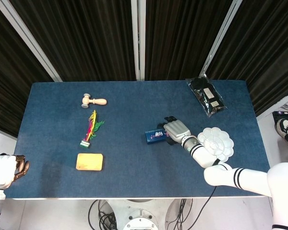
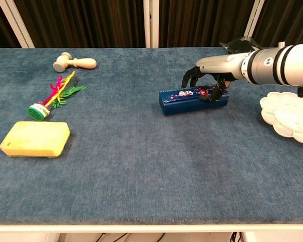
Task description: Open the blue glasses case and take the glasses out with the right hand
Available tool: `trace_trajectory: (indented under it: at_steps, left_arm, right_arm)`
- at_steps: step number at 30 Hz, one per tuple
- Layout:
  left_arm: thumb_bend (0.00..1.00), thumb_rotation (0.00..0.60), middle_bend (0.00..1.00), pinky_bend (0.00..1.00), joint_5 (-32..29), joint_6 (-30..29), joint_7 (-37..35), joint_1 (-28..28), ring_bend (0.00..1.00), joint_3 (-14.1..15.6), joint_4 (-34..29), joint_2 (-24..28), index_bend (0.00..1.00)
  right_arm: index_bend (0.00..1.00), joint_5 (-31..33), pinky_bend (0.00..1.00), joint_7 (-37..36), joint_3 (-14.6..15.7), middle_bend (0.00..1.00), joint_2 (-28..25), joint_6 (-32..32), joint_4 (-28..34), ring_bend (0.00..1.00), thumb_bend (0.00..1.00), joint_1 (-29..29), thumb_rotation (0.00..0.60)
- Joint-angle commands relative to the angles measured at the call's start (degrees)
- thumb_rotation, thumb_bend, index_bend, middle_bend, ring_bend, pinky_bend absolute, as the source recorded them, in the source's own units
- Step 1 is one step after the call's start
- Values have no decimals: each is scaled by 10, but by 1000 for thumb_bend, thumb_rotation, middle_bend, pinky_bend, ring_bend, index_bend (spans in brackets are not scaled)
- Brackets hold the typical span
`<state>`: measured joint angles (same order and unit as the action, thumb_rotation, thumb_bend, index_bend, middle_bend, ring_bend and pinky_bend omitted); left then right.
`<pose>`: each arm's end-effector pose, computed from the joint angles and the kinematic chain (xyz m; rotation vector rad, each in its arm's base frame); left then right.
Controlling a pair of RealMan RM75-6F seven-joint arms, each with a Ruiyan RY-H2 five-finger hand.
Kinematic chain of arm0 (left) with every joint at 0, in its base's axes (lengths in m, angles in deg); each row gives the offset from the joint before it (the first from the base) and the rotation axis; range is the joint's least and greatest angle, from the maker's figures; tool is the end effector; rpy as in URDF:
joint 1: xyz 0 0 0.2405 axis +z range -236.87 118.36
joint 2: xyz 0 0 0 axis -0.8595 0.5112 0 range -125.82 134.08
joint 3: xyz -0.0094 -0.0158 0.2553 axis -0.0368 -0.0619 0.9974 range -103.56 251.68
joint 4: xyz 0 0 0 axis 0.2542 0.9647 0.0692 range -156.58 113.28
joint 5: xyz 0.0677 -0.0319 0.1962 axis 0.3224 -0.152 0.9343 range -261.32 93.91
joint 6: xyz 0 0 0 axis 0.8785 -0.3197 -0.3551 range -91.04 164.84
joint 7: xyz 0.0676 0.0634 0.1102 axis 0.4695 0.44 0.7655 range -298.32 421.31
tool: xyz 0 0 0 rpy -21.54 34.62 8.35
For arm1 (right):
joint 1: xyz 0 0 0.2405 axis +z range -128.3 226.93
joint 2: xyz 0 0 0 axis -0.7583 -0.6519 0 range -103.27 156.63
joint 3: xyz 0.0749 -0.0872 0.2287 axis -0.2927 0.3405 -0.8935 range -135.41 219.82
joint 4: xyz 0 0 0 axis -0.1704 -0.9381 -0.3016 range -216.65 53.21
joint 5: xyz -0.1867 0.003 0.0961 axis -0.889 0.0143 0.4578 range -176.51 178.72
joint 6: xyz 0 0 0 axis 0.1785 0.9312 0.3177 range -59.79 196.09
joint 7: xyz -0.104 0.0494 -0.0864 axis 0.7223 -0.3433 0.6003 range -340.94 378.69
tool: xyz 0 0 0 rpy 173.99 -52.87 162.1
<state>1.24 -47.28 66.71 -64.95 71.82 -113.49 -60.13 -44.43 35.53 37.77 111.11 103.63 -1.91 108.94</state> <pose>-0.3139 0.1834 0.1567 -1.4230 -0.8461 -0.8202 -0.1298 -0.3868 -0.0281 2.0763 -1.0959 0.6328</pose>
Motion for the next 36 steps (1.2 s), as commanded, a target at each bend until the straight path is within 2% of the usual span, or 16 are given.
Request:
trace_trajectory:
  at_steps: [1,7,15,17,20,25,32,36]
  left_arm:
    - [396,600,1000,661,0,0,0,0,856,0,0,0,864]
    - [396,600,1000,661,0,1,0,0,856,0,-1,1,864]
    - [396,600,1000,661,-1,1,-1,0,856,0,-1,1,864]
    - [396,600,1000,661,0,1,-2,0,856,0,-1,1,864]
    - [395,600,1000,661,0,2,-3,0,856,1,-1,2,864]
    - [395,600,1000,660,1,2,-4,-1,856,1,0,2,864]
    - [395,600,1000,661,1,2,-5,-1,855,1,0,2,864]
    - [389,600,1000,661,1,2,-6,0,855,2,0,2,863]
  right_arm:
    - [271,-1,0,11,11,369,-17,3,22,0,633,-2,600]
    - [306,26,0,29,26,432,-47,0,58,11,734,6,600]
    - [307,57,0,44,32,465,-37,9,55,49,777,19,600]
    - [309,63,0,45,33,465,-34,11,55,55,813,21,600]
    - [302,69,0,45,35,451,-33,11,57,58,899,22,600]
    - [274,73,0,42,36,415,-35,9,59,57,982,24,600]
    - [255,97,0,30,28,374,-25,-10,31,46,1000,37,600]
    - [160,120,0,31,31,302,-13,-26,4,12,1000,50,600]
